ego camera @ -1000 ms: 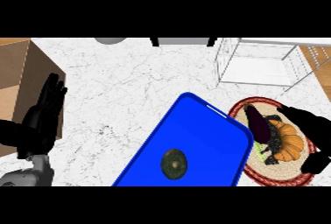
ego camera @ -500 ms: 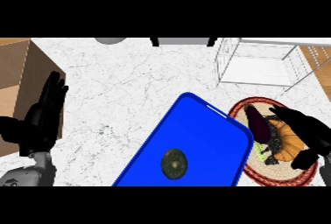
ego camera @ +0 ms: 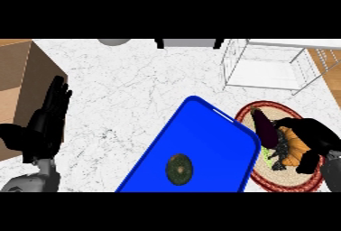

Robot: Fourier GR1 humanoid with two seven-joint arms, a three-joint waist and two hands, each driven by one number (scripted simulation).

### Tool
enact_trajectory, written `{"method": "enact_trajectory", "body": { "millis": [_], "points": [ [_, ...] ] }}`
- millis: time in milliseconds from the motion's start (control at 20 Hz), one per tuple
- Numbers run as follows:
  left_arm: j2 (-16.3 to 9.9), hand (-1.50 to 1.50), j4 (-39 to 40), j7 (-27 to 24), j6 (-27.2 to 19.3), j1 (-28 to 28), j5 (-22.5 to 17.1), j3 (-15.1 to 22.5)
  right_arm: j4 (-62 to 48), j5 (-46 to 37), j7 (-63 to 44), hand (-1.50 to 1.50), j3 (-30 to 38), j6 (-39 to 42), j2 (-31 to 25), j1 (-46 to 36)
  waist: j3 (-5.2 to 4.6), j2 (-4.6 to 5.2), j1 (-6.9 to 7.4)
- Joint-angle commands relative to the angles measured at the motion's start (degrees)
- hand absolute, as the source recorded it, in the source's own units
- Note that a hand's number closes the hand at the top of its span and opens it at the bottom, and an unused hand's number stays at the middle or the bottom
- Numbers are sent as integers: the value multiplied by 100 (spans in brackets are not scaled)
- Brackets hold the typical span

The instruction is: Pick the croissant from the placemat and place it in the tiered shelf

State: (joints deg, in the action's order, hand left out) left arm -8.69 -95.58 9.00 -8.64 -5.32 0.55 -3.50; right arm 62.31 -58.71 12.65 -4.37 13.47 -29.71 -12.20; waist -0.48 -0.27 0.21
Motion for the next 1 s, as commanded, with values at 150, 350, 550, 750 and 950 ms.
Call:
{"method": "enact_trajectory", "body": {
  "millis": [150, 350, 550, 750, 950],
  "points": [
    [-67, 0, -561, 208, 119, 260, -33, -26, -109, -536, 260, 150, -178, -921, 245, 77, 50, 20, 10],
    [40, 0, -22, -145, 113, 174, 36, -9, 56, -577, -846, 150, -142, -647, 996, -229, 46, 26, 16],
    [-154, 0, 119, 80, 145, -168, -21, -192, 529, -667, -2521, 150, -118, -242, 2036, -207, 33, 4, -71],
    [-4, 0, 79, -109, 68, 81, 4, -150, 1138, -416, -2882, 150, 15, 17, 2520, -170, 36, -11, -90],
    [-10, 0, -116, 79, 85, 166, -83, -189, 2371, -196, -3376, 150, -55, 561, 2871, -100, 36, -38, -125]
  ]
}}
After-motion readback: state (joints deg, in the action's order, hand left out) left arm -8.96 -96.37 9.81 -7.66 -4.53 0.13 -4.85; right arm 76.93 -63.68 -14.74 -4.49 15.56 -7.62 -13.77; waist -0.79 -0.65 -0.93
